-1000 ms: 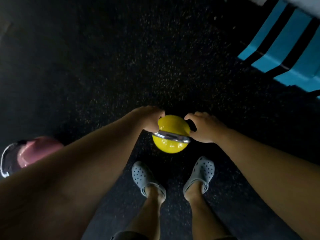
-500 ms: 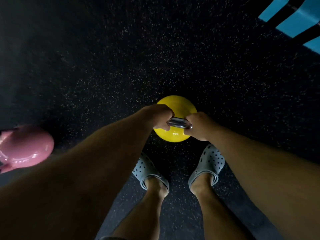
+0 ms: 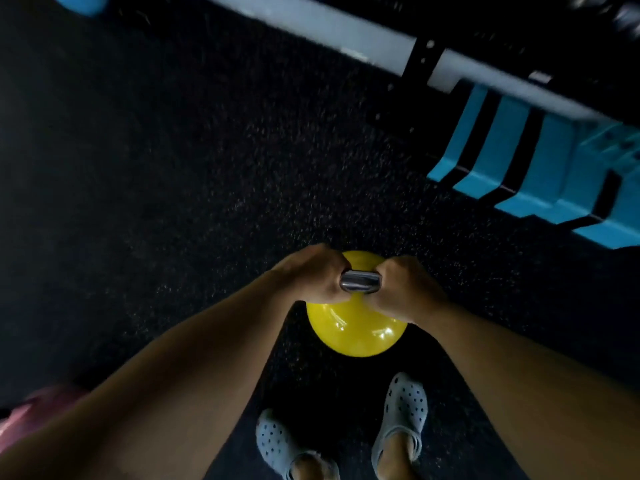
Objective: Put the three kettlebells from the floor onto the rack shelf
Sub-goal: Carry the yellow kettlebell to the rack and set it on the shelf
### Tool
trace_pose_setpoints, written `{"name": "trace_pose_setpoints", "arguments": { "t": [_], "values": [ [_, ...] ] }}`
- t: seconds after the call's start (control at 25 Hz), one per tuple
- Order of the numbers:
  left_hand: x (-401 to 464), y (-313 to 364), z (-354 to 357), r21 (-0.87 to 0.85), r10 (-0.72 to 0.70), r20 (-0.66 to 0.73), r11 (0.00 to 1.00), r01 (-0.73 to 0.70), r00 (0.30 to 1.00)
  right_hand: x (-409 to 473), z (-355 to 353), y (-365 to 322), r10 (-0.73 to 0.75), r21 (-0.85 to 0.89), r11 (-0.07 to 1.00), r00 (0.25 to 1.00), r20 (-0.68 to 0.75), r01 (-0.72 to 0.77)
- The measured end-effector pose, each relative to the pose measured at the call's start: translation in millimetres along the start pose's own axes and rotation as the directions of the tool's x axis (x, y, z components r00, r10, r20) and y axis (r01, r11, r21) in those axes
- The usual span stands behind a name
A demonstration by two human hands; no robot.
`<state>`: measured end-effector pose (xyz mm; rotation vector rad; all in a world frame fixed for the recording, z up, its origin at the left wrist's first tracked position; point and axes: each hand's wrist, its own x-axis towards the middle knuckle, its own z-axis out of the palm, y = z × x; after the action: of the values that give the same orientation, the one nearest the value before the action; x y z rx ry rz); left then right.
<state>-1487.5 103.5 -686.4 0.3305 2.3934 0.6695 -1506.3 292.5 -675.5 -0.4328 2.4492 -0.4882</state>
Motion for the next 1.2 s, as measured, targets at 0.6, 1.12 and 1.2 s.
{"name": "trace_pose_setpoints", "arguments": {
  "t": [0.6, 1.12, 1.2],
  "values": [
    [139.2, -16.1, -365.2, 0.366, 0.281, -0.295, 0.916, -0.164, 0.913, 193.3, -279.2, -90.6, -0.106, -0.094, 0.993, 0.847, -0.522, 0.066],
    [264.5, -73.9, -546.3, 0.656, 0.527, -0.397, 0.736, -0.169, 0.751, 366.6, -396.1, -145.4, 0.012, -0.082, 0.992, 0.715, -0.700, -0.096],
    [278.1, -78.3, -548.4, 0.622, 0.498, -0.406, 0.765, -0.167, 0.766, 383.1, -402.1, -141.8, 0.029, -0.057, 0.994, 0.726, -0.687, -0.094]
  ]
}}
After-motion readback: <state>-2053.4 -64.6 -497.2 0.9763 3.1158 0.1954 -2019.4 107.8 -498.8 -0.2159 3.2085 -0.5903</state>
